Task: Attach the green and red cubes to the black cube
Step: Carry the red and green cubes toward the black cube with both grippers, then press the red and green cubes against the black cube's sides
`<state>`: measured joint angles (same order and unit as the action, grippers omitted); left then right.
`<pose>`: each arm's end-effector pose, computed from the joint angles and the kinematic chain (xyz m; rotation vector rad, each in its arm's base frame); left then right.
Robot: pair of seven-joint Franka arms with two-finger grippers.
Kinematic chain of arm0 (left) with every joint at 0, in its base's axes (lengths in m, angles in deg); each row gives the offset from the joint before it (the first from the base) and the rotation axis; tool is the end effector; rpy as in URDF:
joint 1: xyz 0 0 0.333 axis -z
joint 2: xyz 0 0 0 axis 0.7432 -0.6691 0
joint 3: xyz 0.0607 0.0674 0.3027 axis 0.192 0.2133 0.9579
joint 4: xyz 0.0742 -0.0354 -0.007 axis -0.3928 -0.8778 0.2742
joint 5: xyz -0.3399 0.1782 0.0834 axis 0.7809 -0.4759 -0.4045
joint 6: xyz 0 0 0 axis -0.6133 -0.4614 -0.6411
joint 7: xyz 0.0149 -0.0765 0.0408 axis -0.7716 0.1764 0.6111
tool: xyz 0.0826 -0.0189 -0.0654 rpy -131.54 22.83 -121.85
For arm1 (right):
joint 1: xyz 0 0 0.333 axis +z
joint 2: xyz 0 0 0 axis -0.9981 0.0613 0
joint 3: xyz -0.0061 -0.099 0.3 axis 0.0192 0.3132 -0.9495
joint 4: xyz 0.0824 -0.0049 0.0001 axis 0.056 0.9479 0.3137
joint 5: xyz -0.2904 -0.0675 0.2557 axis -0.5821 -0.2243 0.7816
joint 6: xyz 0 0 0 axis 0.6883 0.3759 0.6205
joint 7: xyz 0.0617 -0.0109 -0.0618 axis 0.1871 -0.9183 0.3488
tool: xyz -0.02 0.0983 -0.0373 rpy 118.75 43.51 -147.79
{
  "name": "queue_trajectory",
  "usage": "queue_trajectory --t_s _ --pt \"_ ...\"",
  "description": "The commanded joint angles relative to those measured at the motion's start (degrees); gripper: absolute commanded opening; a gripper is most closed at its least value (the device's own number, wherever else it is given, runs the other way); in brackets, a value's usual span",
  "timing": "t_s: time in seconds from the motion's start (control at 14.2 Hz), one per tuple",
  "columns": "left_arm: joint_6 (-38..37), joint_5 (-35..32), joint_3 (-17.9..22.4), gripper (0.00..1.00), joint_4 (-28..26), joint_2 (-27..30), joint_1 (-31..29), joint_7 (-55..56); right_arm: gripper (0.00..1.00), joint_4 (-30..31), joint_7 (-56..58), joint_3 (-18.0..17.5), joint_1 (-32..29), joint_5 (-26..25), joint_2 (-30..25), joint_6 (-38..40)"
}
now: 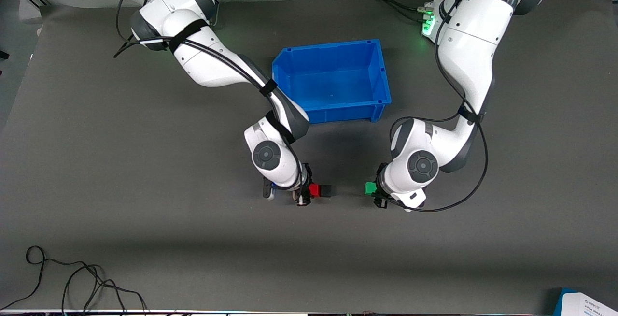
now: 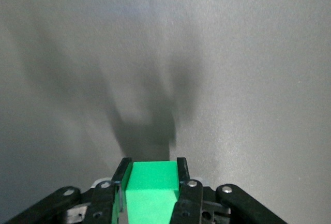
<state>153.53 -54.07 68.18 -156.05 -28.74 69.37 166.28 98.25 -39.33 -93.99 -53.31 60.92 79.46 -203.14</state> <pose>0.6471 -0.3079 0.2012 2.3016 1.9907 -0.2021 0.6344 0.4614 0.1724 -2.0185 2.1344 0.1807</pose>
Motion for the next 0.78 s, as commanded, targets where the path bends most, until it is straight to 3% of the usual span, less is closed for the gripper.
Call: queue_trajectory --t_s 0.0,0.71 --pt "-0.2 0.5 0.9 0.0 3.6 -2.3 2.1 2.0 0.22 -2.0 -2.6 0.8 0.8 -1.7 1.1 -0.2" --pt "-0.1 0.4 0.9 0.0 5.1 -4.0 4.9 4.3 0.22 -1.9 -2.7 0.9 1.7 -2.0 2.1 -0.2"
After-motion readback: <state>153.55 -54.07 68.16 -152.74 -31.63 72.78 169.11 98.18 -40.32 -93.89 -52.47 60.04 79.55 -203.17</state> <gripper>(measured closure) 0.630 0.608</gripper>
